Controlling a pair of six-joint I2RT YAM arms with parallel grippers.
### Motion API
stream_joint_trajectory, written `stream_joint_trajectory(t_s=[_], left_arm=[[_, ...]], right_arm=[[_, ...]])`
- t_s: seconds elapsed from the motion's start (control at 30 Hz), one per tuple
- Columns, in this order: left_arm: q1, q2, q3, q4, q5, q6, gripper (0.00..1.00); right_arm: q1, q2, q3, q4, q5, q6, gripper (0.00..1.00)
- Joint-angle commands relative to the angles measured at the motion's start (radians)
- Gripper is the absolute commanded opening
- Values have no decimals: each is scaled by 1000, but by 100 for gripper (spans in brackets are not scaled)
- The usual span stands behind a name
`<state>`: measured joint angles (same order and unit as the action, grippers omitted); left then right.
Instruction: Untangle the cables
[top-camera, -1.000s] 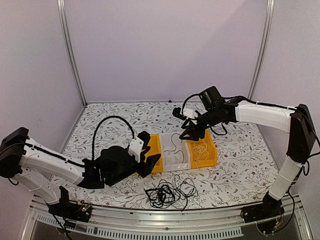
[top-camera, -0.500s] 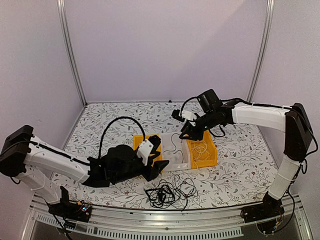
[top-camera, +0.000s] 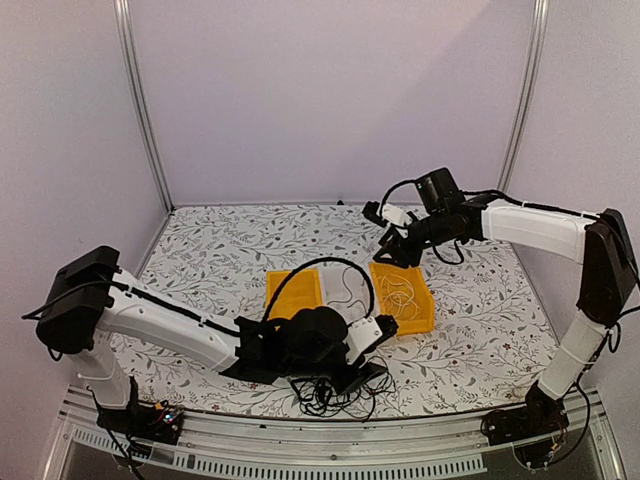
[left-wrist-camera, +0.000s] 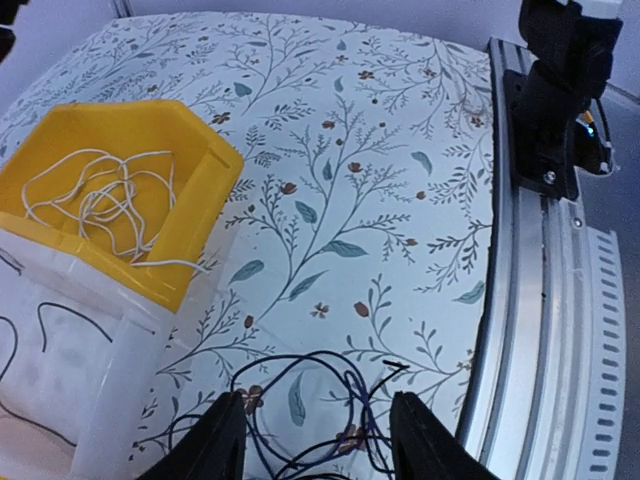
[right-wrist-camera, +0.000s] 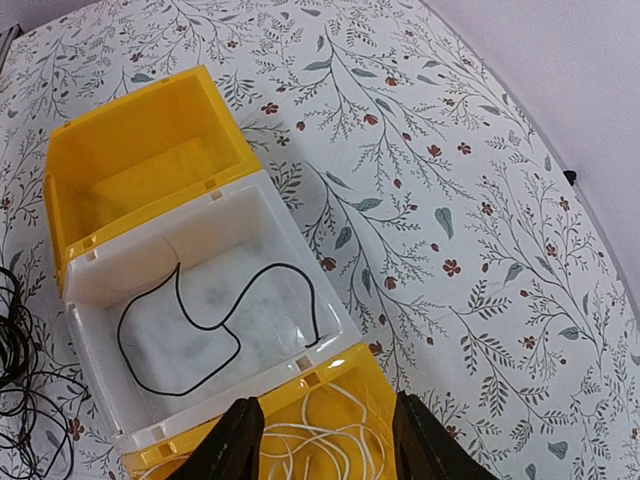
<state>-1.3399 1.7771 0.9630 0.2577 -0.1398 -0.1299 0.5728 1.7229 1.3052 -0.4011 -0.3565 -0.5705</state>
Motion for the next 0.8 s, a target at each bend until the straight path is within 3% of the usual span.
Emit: stream_joint_trajectory(t_s=[0.0,0.3,0.5,0.63,0.77], left_arm=[[-33,55,81,-70,93,70,49],[-32,141,170,-215,93,57,45],[-16,195,227,-283,132,57,33],[-9,198,250,-319,130,59,8],[-5,119,211,-299,77,70,0]], right_arm=[[-105,-106,15,-26,-103,44,49],[-135,-334,-155,-86,-86,21,52],[-136,-406,-209,-103,-63,11,53],[-136,-406,-212,-104,-86,12,53],[-135,-401,-208,-118,-144,1,53]])
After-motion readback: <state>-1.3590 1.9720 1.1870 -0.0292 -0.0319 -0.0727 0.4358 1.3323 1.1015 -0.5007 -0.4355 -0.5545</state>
